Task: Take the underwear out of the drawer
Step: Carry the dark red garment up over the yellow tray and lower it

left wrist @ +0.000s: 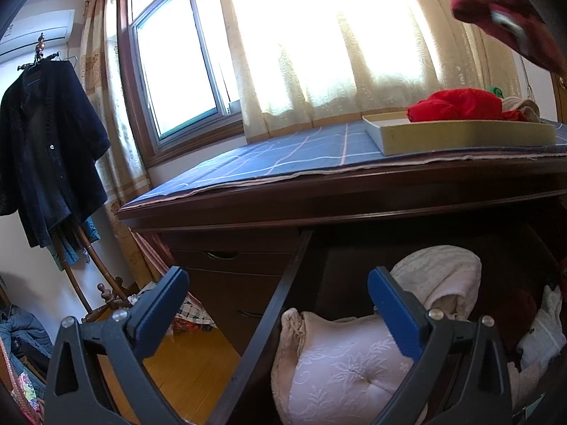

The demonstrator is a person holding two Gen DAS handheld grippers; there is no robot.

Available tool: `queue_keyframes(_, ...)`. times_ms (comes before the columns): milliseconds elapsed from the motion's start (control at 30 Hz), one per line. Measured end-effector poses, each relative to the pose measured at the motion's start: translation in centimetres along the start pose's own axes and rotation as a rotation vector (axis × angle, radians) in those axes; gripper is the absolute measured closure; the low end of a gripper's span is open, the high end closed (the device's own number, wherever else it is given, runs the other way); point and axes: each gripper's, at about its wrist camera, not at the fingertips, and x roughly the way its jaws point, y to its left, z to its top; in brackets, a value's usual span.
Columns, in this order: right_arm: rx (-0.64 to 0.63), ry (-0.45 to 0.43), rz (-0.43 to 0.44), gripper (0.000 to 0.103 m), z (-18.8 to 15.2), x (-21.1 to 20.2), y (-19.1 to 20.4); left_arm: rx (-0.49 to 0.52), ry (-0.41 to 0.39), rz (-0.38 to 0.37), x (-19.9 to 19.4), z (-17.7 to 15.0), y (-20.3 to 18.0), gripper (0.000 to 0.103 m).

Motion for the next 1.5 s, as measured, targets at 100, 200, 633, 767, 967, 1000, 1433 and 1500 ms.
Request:
queue_keyframes(100,0.041,-0.005,-0.045,0.079,2.6,1.9,-1.8,0.0,0.001,0.0,0.0,0.0,0.0,0.0)
queue_keyframes(200,0.108,-0.005,-0.096,0.079,5.2,4.8,-4.0,0.002,0.0,-0.002,0.0,0.0,0.0,0.0)
queue_keyframes(633,0.138,0.131,-0.383,0.079,8.1,16.9,-9.7,0.011,0.01,-0.019,0.2,0.0,-0.1,0.0)
queue_keyframes(767,0.199,0.186,-0.427,0.079,7.7,19.7,-12.5,0.011,0.02,-0.025,0.2,0.0,0.1,0.0)
queue_keyframes(967,0.212,0.268,-0.465,0.079,6.1,22.5,-14.5,0.01,0.02,-0.016,0.3,0.0,0.2,0.0)
queue_keyframes(1000,0.219,0.276,-0.467,0.079,6.1,22.6,-14.5,0.008,0.021,-0.013,0.3,0.0,0.1,0.0)
queue_keyframes(1433,0.249,0.151,-0.327,0.041,6.3,16.7,-12.0,0.013,0.013,-0.004,0.1,-0.1,-0.3,0.0)
queue_keyframes(1500,0.26,0.083,-0.318,0.04,5.9,14.4,-11.5,0.011,0.012,0.002,0.1,-0.1,-0.3,0.0)
